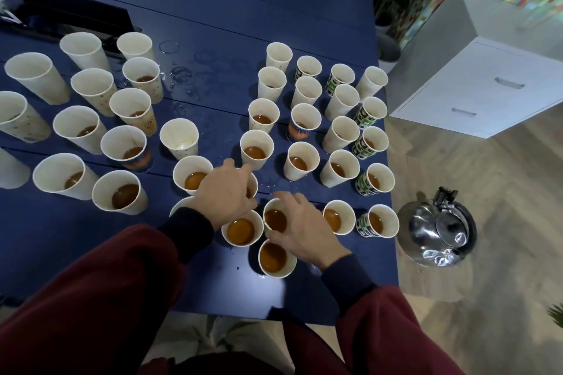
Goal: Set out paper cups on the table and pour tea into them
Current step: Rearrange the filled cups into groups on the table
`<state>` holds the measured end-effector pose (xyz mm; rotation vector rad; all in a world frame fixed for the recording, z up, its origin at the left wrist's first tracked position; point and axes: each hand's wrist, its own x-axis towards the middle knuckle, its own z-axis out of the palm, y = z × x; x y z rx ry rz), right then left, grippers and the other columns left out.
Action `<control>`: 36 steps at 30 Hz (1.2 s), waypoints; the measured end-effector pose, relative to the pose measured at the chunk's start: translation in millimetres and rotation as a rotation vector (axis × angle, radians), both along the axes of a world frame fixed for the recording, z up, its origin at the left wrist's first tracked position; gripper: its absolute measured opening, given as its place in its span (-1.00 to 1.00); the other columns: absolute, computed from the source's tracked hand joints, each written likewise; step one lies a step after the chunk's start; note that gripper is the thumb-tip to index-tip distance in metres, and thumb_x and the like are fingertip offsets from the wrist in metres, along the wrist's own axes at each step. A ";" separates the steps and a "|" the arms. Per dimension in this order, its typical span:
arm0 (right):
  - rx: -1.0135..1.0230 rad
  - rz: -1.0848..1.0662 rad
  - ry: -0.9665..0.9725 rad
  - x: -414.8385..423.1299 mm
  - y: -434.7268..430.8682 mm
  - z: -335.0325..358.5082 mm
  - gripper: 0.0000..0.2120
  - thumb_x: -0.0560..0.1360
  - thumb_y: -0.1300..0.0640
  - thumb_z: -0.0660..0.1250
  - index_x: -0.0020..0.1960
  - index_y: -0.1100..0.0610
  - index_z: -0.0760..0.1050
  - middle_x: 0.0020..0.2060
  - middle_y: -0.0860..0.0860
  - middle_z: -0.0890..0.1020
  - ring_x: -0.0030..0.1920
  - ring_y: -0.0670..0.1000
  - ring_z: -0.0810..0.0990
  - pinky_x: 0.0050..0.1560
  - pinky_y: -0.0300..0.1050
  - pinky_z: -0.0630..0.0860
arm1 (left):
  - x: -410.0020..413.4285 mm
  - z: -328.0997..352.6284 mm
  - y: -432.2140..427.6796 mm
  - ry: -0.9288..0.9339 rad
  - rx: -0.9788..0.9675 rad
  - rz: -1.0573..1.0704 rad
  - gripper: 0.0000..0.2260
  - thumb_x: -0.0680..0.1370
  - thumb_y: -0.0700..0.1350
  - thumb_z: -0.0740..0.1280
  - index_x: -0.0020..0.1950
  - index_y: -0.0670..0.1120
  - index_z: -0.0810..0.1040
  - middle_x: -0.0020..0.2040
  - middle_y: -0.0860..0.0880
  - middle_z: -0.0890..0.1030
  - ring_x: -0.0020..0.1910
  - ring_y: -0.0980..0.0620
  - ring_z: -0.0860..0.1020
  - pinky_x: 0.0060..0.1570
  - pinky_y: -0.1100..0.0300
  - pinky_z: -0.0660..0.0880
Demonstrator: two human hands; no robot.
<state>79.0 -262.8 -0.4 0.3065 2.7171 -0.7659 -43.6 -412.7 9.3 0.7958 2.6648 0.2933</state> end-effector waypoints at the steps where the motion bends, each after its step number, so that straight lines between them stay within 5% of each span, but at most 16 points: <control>1: 0.006 -0.015 0.013 -0.2 -1.1 -2.0 -0.38 0.44 -0.11 0.46 0.40 -0.08 0.28 0.20 0.01 0.46 0.16 0.10 0.53 0.11 -0.03 0.47 | 0.5 -0.2 -0.3 -0.007 0.000 0.002 -0.47 0.53 0.14 0.38 0.45 0.02 0.35 0.21 -0.13 0.49 0.13 -0.09 0.56 0.10 0.11 0.51; 6: 0.067 -0.100 0.104 -0.5 4.8 -4.0 -0.52 0.45 -0.06 0.44 0.29 -0.01 0.34 0.10 0.04 0.51 0.06 0.13 0.55 -0.06 -0.03 0.43 | 4.9 -0.4 -1.4 -0.062 0.043 -0.014 -0.43 0.51 0.14 0.40 0.46 0.03 0.33 0.20 -0.12 0.48 0.14 -0.10 0.55 0.09 0.10 0.49; 15: 0.150 -0.203 0.105 -10.7 14.0 -4.5 -0.49 0.49 -0.06 0.41 0.33 0.10 0.34 0.11 0.13 0.51 0.05 0.21 0.57 -0.12 -0.05 0.37 | 13.3 2.9 10.2 -0.040 0.064 -0.078 -0.42 0.50 0.15 0.42 0.47 0.07 0.35 0.29 -0.10 0.46 0.18 -0.11 0.54 0.11 0.09 0.49; 22: 0.168 -0.206 0.095 -11.1 18.4 -2.9 -0.49 0.51 -0.07 0.39 0.34 0.10 0.33 0.13 0.12 0.51 0.05 0.18 0.57 -0.12 -0.05 0.42 | 12.5 5.9 15.2 -0.002 -0.004 -0.058 -0.52 0.49 0.17 0.42 0.35 0.06 0.44 0.19 -0.09 0.46 0.05 -0.04 0.51 0.04 0.12 0.48; 27: 0.173 -0.184 0.086 -11.1 21.3 -0.6 -0.45 0.50 -0.11 0.40 0.37 0.08 0.31 0.14 0.11 0.51 0.07 0.18 0.58 -0.04 0.03 0.51 | 10.5 4.0 13.2 -0.010 -0.022 -0.052 -0.52 0.47 0.19 0.44 0.32 0.07 0.45 0.16 -0.08 0.45 -0.04 0.03 0.43 0.04 0.13 0.50; 32: 0.144 -0.181 0.140 -7.6 20.0 0.4 -0.31 0.44 -0.17 0.48 0.42 0.07 0.29 0.25 0.09 0.44 0.19 0.17 0.53 0.08 -0.02 0.47 | 12.0 2.1 11.2 -0.046 -0.018 -0.040 -0.31 0.50 0.27 0.39 0.54 0.10 0.21 0.29 -0.12 0.43 0.22 -0.09 0.52 0.16 0.09 0.50; 36: 0.093 -0.156 0.244 -0.5 16.4 -0.2 -0.27 0.40 -0.20 0.50 0.42 0.07 0.33 0.35 0.09 0.39 0.30 0.15 0.46 0.18 0.00 0.49 | 19.6 0.5 2.5 -0.032 0.036 0.038 -0.22 0.48 0.35 0.34 0.56 0.05 0.14 0.29 -0.14 0.44 0.21 -0.09 0.53 0.11 0.11 0.50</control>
